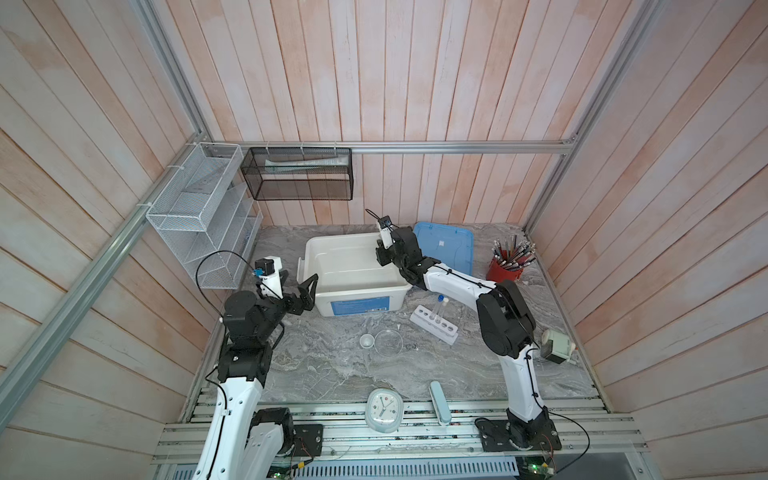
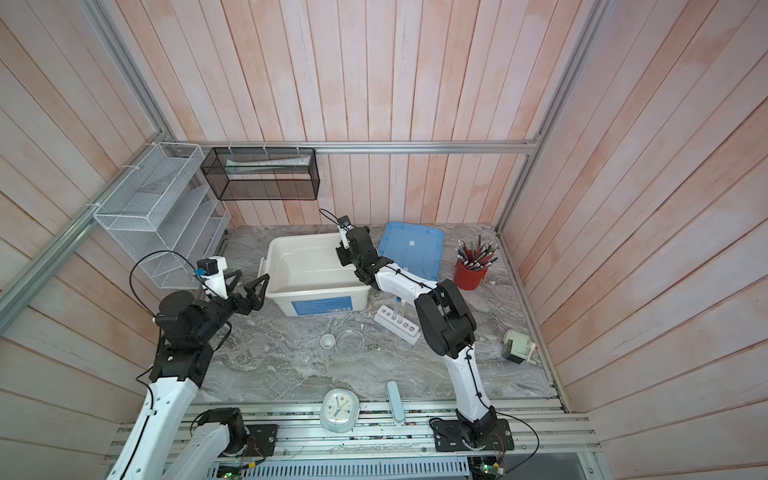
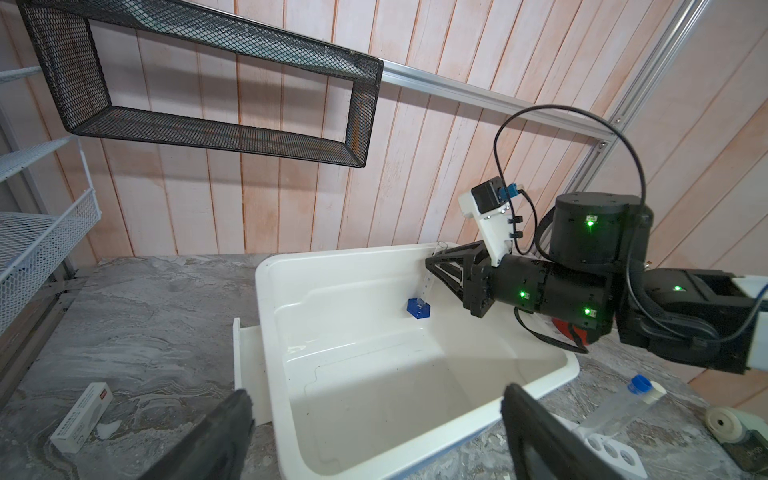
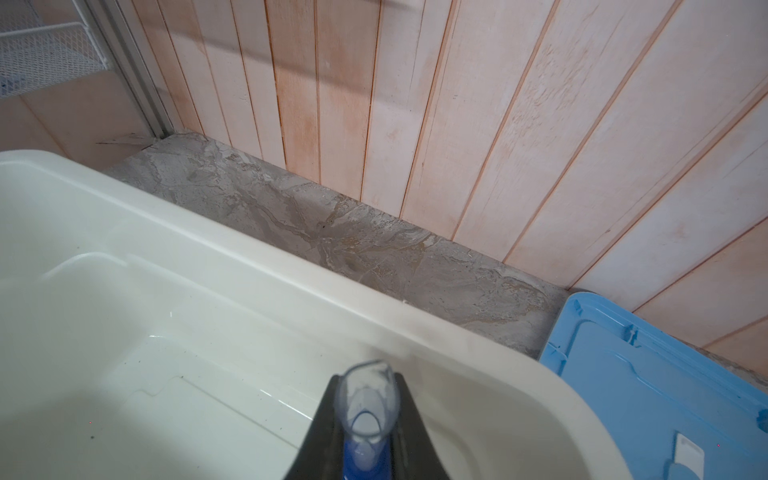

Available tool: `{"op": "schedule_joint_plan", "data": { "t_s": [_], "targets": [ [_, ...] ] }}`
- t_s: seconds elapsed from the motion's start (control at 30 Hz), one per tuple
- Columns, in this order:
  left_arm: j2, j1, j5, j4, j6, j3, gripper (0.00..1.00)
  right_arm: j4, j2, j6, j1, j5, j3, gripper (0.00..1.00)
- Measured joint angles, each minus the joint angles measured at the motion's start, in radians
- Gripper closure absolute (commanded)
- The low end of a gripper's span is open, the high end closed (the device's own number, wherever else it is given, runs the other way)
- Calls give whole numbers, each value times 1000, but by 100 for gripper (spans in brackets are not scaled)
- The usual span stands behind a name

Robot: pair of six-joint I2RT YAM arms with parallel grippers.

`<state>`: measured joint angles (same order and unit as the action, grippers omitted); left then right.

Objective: Organize the chemistry lab equipment

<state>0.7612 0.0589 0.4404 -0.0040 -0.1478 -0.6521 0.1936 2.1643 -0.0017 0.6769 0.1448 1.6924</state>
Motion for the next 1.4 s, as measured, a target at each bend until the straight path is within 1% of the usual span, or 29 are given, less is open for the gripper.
{"op": "schedule_joint_plan", "data": {
  "t_s": [0.23,0.43,0.8,0.97,1.4],
  "targets": [
    [0,0,0,0,3,0,5,-85,24,-18,26,0,88,81],
    [0,0,0,0,2,0,5,-105,27,-6,47,-5,96,81],
    [0,0,0,0,3,0,5,-102,92,55,47,-7,97,81],
    [0,0,0,0,5,0,5,-94,118,75,47,14,97,81],
    [0,0,0,0,6,0,5,-3,122,85,47,58,56,80]
  ]
}}
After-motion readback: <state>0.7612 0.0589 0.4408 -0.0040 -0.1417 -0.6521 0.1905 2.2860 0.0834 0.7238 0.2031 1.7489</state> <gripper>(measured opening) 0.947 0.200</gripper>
